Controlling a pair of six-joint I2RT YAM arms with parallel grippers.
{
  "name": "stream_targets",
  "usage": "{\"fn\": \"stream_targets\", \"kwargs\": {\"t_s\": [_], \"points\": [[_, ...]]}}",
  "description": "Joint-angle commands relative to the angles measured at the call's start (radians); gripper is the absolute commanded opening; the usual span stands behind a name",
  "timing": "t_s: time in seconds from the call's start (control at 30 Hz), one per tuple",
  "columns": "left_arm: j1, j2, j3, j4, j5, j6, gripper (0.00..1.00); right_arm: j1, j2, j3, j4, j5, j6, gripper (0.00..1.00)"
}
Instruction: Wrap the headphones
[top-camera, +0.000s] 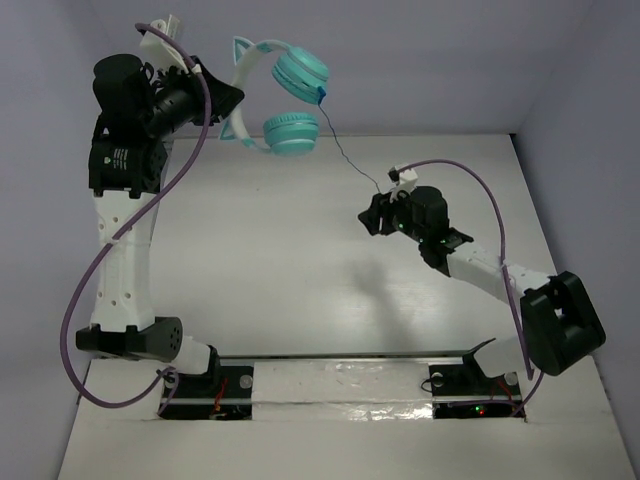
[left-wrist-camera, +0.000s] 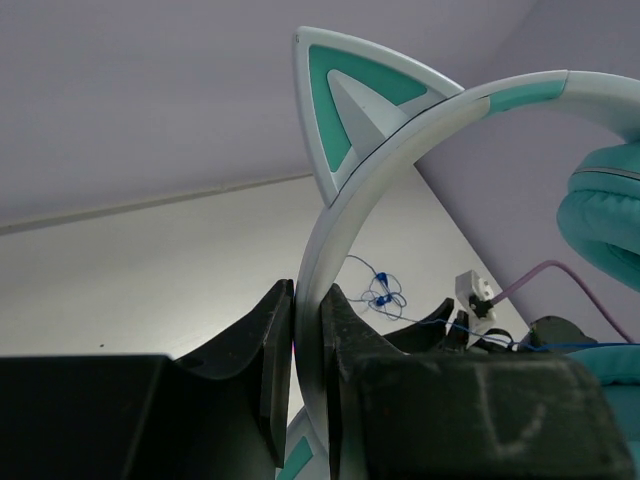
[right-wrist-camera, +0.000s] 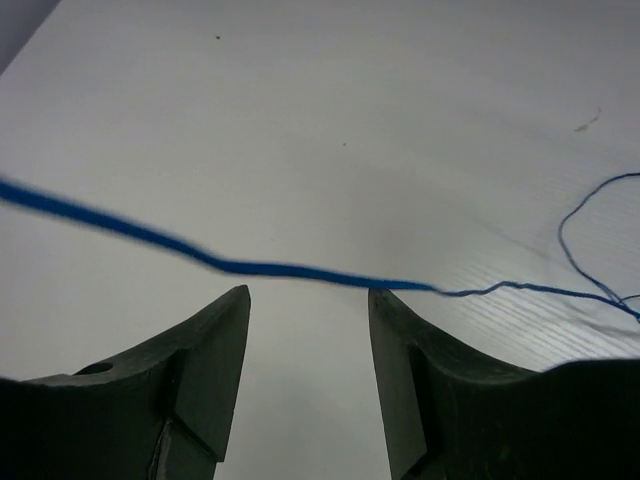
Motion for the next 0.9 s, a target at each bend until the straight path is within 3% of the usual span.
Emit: {"fn": "stream_targets", "kwargs": {"t_s": [0.0,0.03,0.17,0.27,0.33,0.47,0.6,0.87], "points": [[-0.001,-0.033,0.036,0.054,0.023,-0.044,0.00,0.004,0.026,0.035,0.022,0.084,-0.019,0.57],[-0.001,-0.035,0.036,0.054,0.022,-0.044,0.00,0.004,0.026,0.041,0.011,0.090,-0.016,0.55],[-0.001,-0.039,0.041,0.054,-0.010,-0.044,0.00,0.004,-0.011,0.035,-0.016,0.141,0.005,0.17],[-0.001,-0.030,0.047,0.059,-0.035,-0.050,0.00,0.004,-0.046,-0.006,-0.004,0.103,0.028,0.13],[-0.001,-0.024,0.048,0.065,-0.052,-0.053,0.00,0.004,-0.086,-0.031,0.017,0.089,0.039,0.15],[-0.001,-0.021,0.047,0.068,-0.059,-0.054,0.00,0.004,-0.119,-0.043,0.010,0.150,0.040,0.41],[-0.001,-0.022,0.068,0.057,-0.056,-0.053,0.00,0.004,-0.093,-0.039,0.011,0.171,0.037,0.54],[-0.001,-0.042,0.065,0.065,-0.024,-0.059,0.00,0.004,0.012,0.033,-0.002,0.164,0.017,0.59]]}}
